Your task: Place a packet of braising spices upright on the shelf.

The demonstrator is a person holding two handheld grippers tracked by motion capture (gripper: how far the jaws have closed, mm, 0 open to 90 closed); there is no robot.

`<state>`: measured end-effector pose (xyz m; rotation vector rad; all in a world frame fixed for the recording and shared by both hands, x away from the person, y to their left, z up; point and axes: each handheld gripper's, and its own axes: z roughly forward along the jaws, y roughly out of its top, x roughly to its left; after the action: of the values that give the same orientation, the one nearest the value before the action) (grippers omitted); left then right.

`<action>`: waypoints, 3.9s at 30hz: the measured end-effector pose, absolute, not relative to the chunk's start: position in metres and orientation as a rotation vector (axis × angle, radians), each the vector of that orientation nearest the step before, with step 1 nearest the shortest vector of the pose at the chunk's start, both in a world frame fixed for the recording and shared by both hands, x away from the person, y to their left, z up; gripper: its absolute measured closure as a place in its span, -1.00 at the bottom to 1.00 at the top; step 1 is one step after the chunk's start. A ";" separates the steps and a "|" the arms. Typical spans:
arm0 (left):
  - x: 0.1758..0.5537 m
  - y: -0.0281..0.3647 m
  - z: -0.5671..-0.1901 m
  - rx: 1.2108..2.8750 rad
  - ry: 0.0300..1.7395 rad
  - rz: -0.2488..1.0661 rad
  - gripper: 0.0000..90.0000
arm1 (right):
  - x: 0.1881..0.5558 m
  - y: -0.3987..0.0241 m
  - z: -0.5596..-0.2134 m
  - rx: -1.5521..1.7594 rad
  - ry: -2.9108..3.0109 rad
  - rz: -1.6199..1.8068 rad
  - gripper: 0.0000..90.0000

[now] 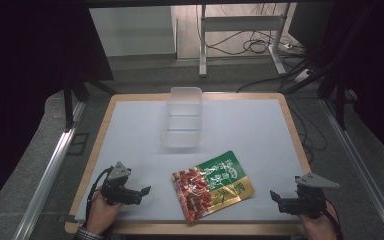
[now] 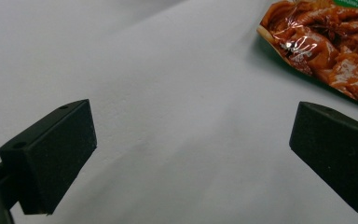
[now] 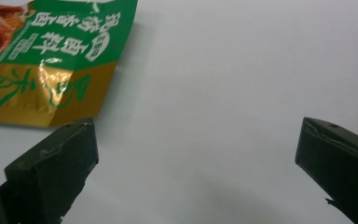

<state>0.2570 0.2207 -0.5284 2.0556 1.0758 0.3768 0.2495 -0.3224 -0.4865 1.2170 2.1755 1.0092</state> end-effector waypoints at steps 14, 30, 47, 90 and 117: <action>0.255 0.221 -0.528 2.053 1.015 0.342 -1.00 | 0.252 -0.325 -0.492 1.220 2.212 1.068 -1.00; 0.251 0.217 -0.529 2.093 0.990 0.432 -1.00 | 0.253 -0.323 -0.492 1.216 2.198 1.095 -1.00; 0.252 0.216 -0.530 2.097 0.980 0.428 -1.00 | 0.257 -0.312 -0.487 1.137 2.214 1.067 -1.00; 0.253 0.212 -0.532 2.133 0.959 0.426 -1.00 | 0.295 -0.257 -0.506 1.002 2.404 1.231 -1.00; 0.253 0.209 -0.534 2.169 0.946 0.430 -1.00 | 0.320 -0.233 -0.521 1.110 2.575 1.154 -0.68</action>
<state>0.2534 0.2086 -0.5338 2.1690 0.9458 0.4299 0.3200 -0.2330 -0.5210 1.1103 2.5755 1.1539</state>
